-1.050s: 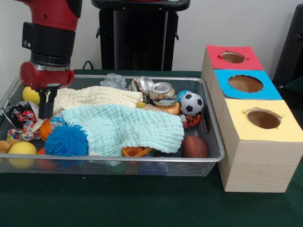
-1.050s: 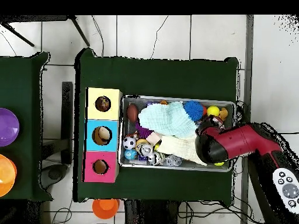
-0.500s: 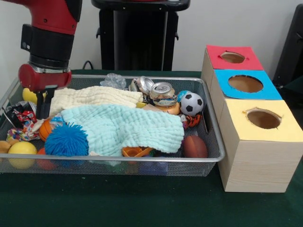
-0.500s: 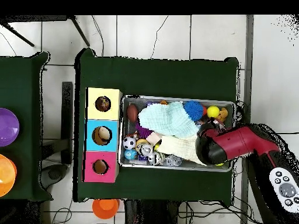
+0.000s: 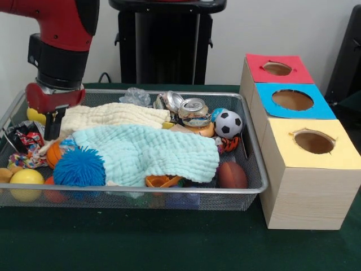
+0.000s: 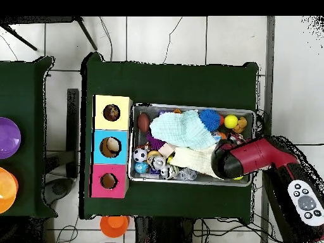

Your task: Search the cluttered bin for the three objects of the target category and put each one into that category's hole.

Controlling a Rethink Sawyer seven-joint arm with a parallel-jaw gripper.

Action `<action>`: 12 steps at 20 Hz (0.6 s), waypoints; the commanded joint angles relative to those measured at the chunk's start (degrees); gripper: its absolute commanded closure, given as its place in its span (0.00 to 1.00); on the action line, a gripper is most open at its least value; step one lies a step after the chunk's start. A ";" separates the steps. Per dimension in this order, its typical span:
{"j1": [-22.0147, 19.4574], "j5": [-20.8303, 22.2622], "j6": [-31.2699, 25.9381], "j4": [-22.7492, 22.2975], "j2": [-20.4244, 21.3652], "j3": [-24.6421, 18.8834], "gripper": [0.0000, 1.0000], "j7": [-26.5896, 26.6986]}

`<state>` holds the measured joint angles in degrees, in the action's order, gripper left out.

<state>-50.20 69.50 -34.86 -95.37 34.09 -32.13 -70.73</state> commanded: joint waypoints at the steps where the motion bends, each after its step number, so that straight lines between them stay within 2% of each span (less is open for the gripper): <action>1: -1.21 2.29 -7.91 1.05 -5.99 2.58 1.00 27.05; 5: -1.43 4.74 -5.86 1.30 -8.68 3.51 1.00 27.07; 6: -1.03 3.95 -6.52 2.32 -9.15 2.97 1.00 28.01; 12: -1.53 4.54 -2.39 -0.05 -9.72 2.79 1.00 30.91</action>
<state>-51.03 69.48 -36.62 -95.28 28.66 -30.67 -57.90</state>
